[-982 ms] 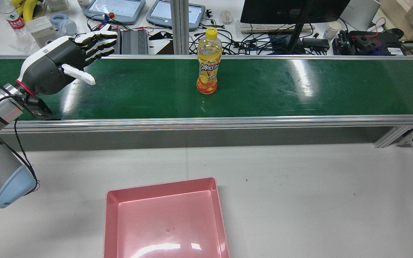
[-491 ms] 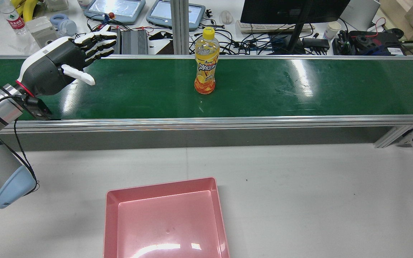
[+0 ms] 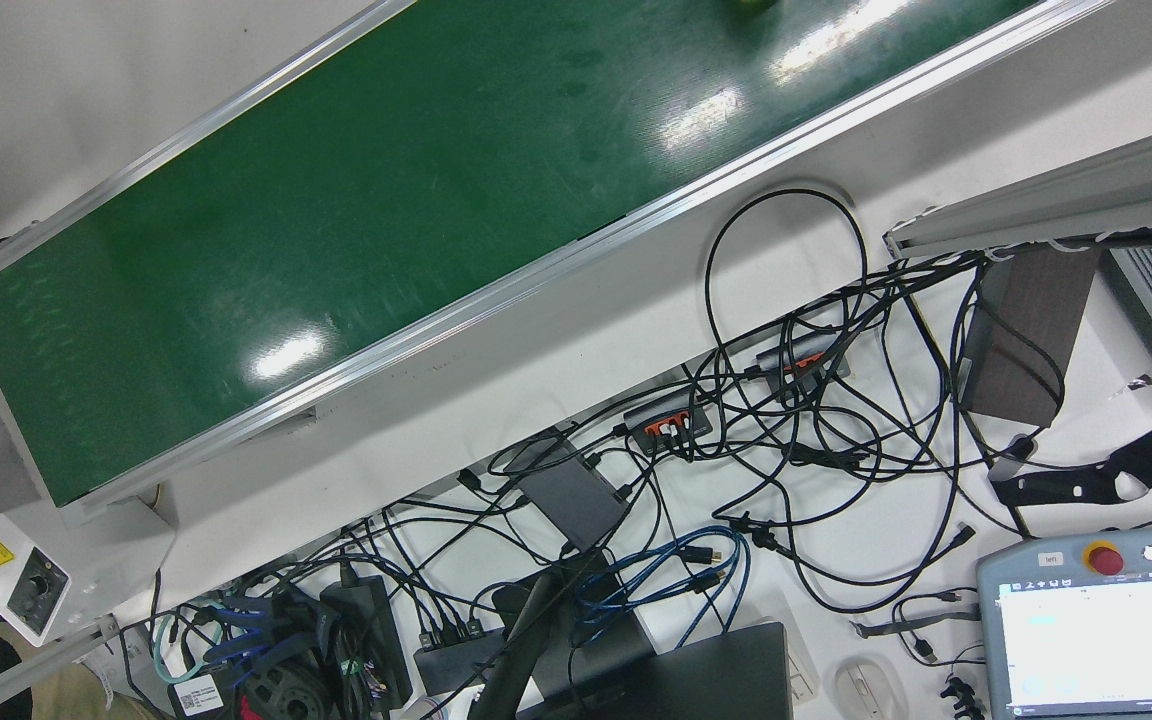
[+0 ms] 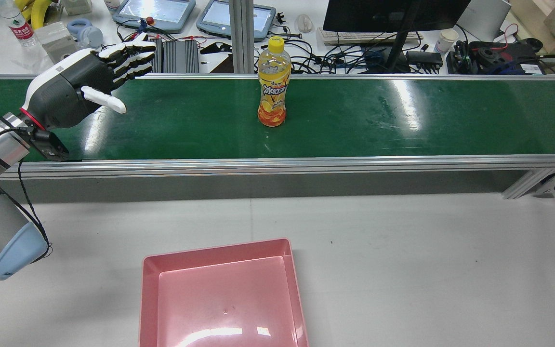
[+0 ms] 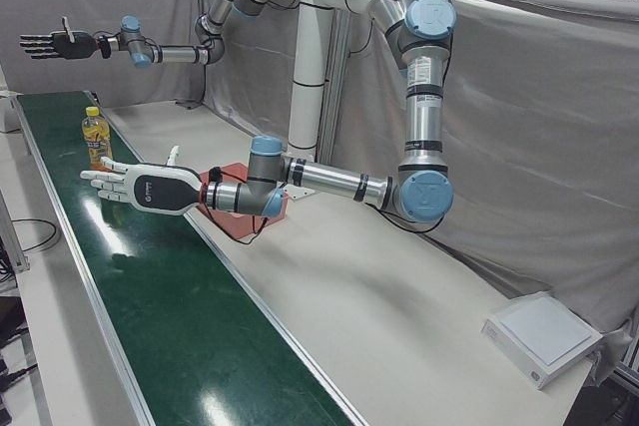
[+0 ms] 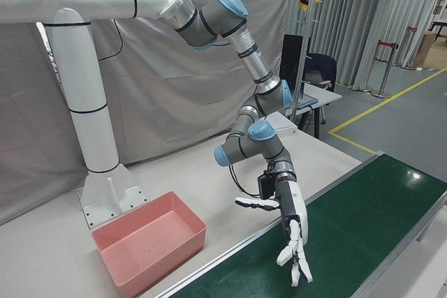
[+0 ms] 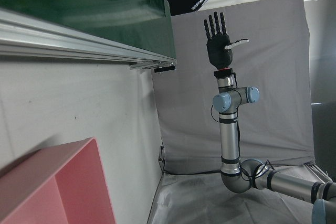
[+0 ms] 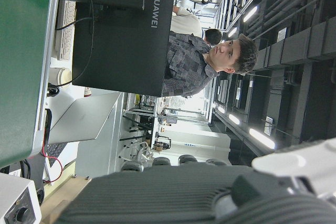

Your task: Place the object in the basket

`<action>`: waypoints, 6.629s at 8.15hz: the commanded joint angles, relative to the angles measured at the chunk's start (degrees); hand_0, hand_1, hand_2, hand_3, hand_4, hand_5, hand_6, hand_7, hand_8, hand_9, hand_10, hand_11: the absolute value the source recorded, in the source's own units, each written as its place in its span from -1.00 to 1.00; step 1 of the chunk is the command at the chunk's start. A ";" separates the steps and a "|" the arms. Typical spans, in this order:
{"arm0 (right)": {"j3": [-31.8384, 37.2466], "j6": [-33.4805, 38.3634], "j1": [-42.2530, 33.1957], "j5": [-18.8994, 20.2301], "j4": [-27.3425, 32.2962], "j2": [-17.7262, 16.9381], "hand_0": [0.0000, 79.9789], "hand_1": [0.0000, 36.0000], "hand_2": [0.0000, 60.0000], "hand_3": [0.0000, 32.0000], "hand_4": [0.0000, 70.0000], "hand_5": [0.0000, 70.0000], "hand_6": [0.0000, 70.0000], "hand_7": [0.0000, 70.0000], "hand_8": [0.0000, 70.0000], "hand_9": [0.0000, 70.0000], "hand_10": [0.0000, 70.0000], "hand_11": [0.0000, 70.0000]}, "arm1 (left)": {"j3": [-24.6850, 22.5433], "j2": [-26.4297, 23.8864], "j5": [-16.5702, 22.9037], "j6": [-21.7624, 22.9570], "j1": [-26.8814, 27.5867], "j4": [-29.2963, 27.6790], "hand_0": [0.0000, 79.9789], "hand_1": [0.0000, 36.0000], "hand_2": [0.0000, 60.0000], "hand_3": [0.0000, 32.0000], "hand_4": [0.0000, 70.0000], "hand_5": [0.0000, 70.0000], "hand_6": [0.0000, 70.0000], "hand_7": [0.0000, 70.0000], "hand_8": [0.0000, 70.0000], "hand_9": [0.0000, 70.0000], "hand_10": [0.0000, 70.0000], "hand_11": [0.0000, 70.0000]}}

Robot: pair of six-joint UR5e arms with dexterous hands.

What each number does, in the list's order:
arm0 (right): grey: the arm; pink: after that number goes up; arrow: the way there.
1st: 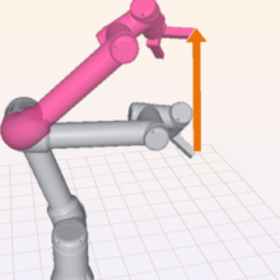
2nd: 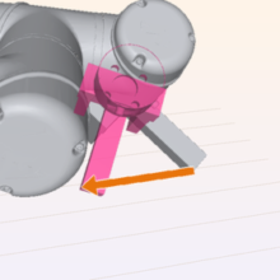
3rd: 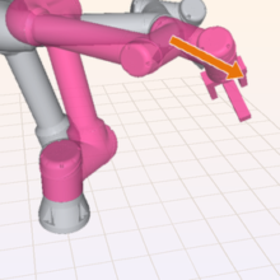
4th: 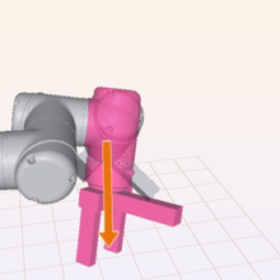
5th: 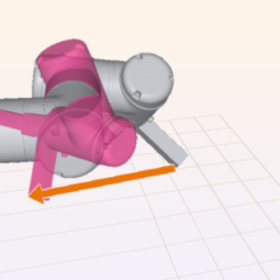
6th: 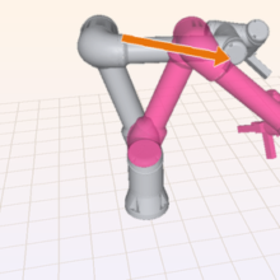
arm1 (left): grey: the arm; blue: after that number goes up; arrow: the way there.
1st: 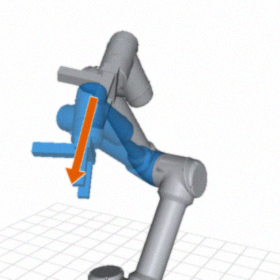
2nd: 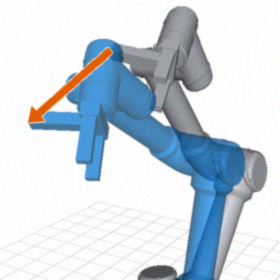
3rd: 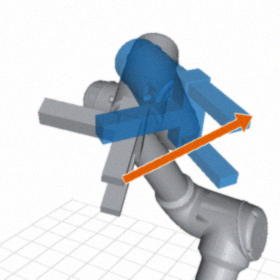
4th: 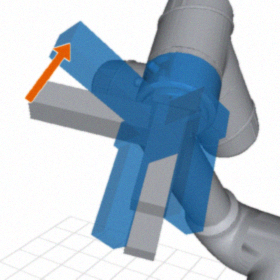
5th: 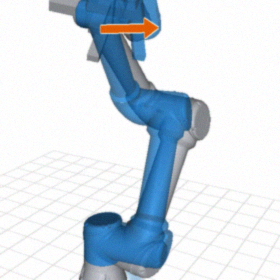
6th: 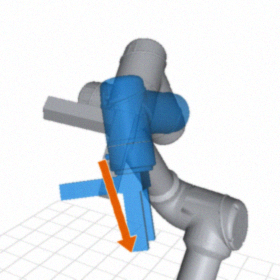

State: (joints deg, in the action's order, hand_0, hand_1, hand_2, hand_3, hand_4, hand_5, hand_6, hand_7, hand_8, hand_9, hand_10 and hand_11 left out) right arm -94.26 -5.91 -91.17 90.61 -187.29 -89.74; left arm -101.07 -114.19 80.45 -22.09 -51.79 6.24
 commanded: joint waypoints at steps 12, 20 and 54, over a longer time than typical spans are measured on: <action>-0.31 0.02 -0.06 0.00 0.00 0.00 -1.00 -1.00 -1.00 -1.00 -1.00 -1.00 -1.00 -1.00 -1.00 -1.00 -1.00 -1.00 | -0.88 -4.10 -2.84 0.47 0.81 5.54 0.32 -0.27 -1.00 -0.84 -0.61 -0.48 -0.97 -1.00 -0.79 -0.78 -0.82 -0.69; -0.31 0.02 -0.06 0.00 0.00 0.00 -1.00 -1.00 -1.00 -1.00 -1.00 -1.00 -1.00 -1.00 -1.00 -1.00 -1.00 -1.00 | 3.59 -7.88 -7.76 -1.98 4.06 4.84 0.30 -0.30 -1.00 -0.86 -0.61 -0.51 -0.96 -1.00 -0.77 -0.74 -0.83 -0.71; -0.31 0.02 -0.06 0.00 0.00 0.00 -1.00 -1.00 -1.00 -1.00 -1.00 -1.00 -1.00 -1.00 -1.00 -1.00 -1.00 -1.00 | -14.14 -10.35 -3.37 -0.32 18.90 20.29 0.30 1.00 1.00 -1.00 0.89 1.00 0.70 1.00 1.00 1.00 1.00 1.00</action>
State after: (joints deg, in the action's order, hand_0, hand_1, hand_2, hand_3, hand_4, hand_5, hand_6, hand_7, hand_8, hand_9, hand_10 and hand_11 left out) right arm -94.57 -5.89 -91.23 90.61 -187.30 -89.74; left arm -109.37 -126.65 77.09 -22.13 -36.18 22.64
